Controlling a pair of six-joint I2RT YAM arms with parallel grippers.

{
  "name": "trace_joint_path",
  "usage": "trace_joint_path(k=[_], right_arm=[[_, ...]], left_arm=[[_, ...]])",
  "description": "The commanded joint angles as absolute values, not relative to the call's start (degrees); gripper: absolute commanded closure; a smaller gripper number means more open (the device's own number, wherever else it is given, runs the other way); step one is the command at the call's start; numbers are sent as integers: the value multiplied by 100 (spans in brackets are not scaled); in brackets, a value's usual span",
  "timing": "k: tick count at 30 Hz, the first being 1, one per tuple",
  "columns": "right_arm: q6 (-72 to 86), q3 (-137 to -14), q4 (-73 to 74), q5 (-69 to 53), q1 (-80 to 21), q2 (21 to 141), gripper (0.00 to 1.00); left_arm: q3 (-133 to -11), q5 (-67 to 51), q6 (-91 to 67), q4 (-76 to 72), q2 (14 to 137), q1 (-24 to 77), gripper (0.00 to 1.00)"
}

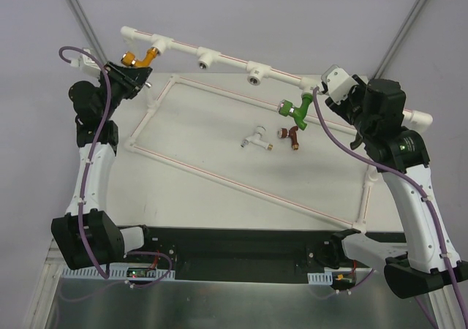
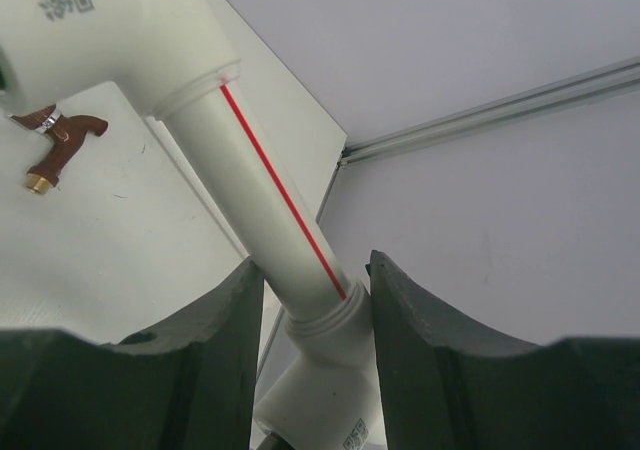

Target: Install the water faucets

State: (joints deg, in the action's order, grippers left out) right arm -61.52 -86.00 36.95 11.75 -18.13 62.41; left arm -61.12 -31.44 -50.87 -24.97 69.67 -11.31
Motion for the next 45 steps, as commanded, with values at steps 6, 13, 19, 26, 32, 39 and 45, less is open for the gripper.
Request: trace_joint_path(k=[6, 13, 19, 26, 32, 39, 45], right_arm=[[-5440, -8605, 3076, 826, -1960, 5994, 98], [-5440, -8587, 3067, 835, -1986, 5959, 98], [-5440, -8578, 3067, 835, -2004, 5968, 99], [-5449, -8561, 3059, 861, -2021, 6012, 98], [-5467, -8569, 3059, 879, -2021, 6056, 98], [-5458, -8587, 3067, 870, -2039, 6100, 98], [-5467, -8596, 3076, 844, -2065, 6100, 98]], left_arm=[[-6530, -3375, -5326, -2743, 7066, -1143, 100], [-6346, -3006, -5221, -2286, 6864, -1142, 100], [-6284, -2804, -5212, -2136, 6829, -1151, 100], [-6495, -3005, -5221, -2232, 6978, -1143, 100], [-6548, -3103, -5256, -2250, 7040, -1125, 100], [-6618, -3147, -5186, -2250, 7101, -1020, 100], [-6715, -3146, -5133, -2241, 7093, -984, 100]])
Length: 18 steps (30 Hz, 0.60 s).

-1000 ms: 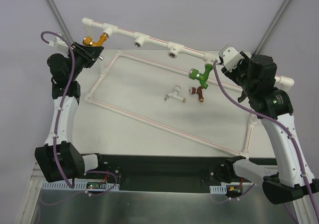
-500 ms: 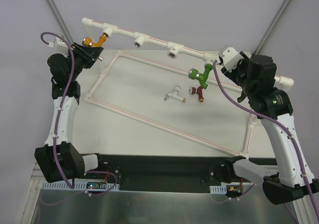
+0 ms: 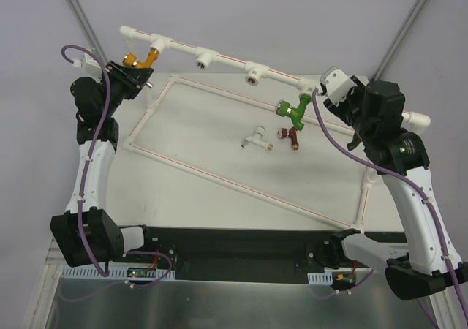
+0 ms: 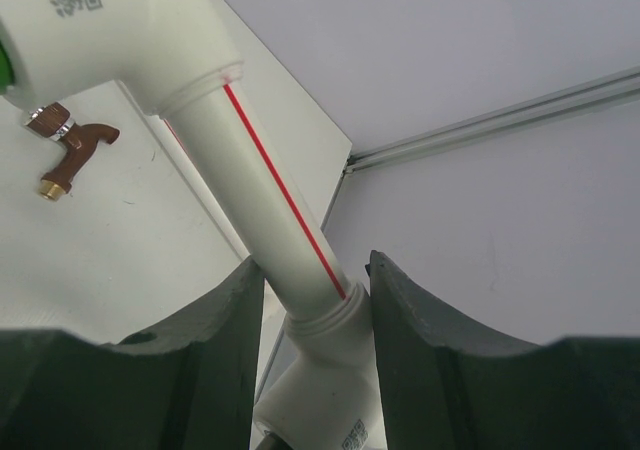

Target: Install the water faucets

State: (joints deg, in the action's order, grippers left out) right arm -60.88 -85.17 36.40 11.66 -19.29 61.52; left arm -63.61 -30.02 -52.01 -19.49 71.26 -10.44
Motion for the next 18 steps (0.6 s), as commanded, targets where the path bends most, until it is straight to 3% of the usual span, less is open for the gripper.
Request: trace_joint_path(k=[1, 18], right_arm=[[-5467, -8596, 3076, 844, -2065, 6100, 98], [-5476, -8569, 3085, 870, -2083, 6064, 98]], left_arm=[[-6750, -3138, -5133, -2250, 7101, -984, 100], [-6636, -2725, -5045, -1828, 7154, -984, 100]])
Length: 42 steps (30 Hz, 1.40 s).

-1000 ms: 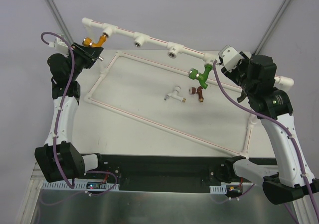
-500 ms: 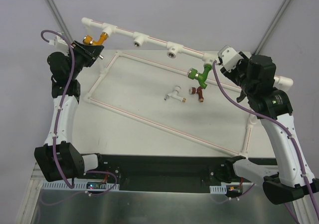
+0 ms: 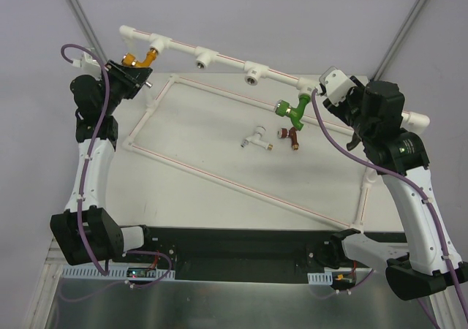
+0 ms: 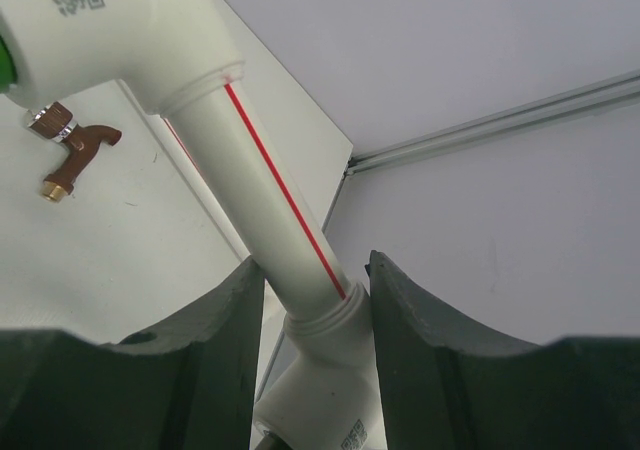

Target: Install the water faucets

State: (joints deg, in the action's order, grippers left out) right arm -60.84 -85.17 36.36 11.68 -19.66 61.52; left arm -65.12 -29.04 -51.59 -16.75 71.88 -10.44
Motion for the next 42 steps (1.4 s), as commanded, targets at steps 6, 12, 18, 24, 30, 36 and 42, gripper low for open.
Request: trace_joint_path(k=[6, 12, 18, 24, 30, 36, 42], right_arm=[[-5484, -8552, 3085, 888, -2092, 6047, 99], [-5502, -8561, 3094, 861, -2101, 6047, 98], [-5502, -8561, 3094, 826, -2109, 6038, 98], [-5502, -8560, 3102, 791, -2127, 6038, 98], [-5511, -8569, 3111, 773, -2153, 6047, 98], [-5519, -8552, 3111, 782, -2162, 6038, 98], [-5511, -8569, 3120, 773, -2171, 6021, 99]], left_arm=[[-6671, -2680, -5036, -1828, 7163, -993, 100], [-6820, -2733, -5080, -1828, 7181, -984, 100], [-6996, -2795, -5106, -1793, 7207, -984, 100], [-7005, -2839, -5124, -1775, 7268, -967, 100], [-6900, -2839, -5133, -1775, 7339, -923, 100], [-6996, -2795, -5028, -1688, 7365, -914, 100], [-7014, -2821, -4975, -1679, 7400, -879, 100]])
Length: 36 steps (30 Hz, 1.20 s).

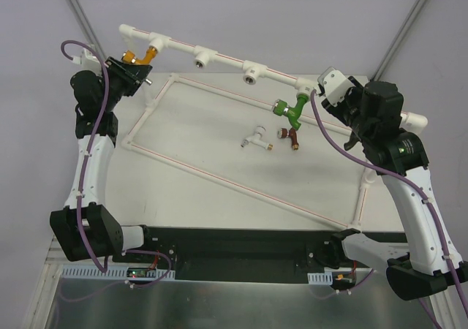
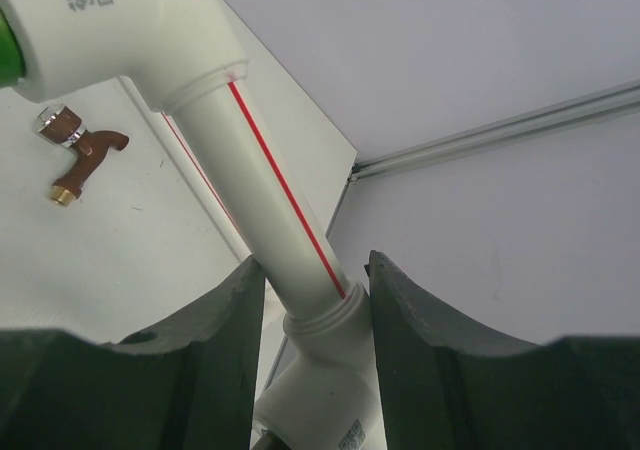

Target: Install the water faucets

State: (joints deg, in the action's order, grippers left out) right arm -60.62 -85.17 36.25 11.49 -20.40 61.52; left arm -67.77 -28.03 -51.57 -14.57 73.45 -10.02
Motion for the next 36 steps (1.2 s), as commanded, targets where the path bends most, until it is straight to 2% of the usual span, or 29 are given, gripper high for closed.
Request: trace_joint_path(k=[1, 23, 36], right_arm=[[-5519, -8561, 3129, 782, -2171, 6029, 98], [-5546, -8561, 3155, 747, -2224, 6012, 98], [-5563, -8534, 3138, 747, -2241, 6020, 98]], left_arm=[[-7014, -2795, -4949, -1679, 7392, -844, 100], [-7023, -2760, -3218, -1670, 7383, -695, 100], [-6873, -2672, -1504, -1907, 7339, -282, 100]])
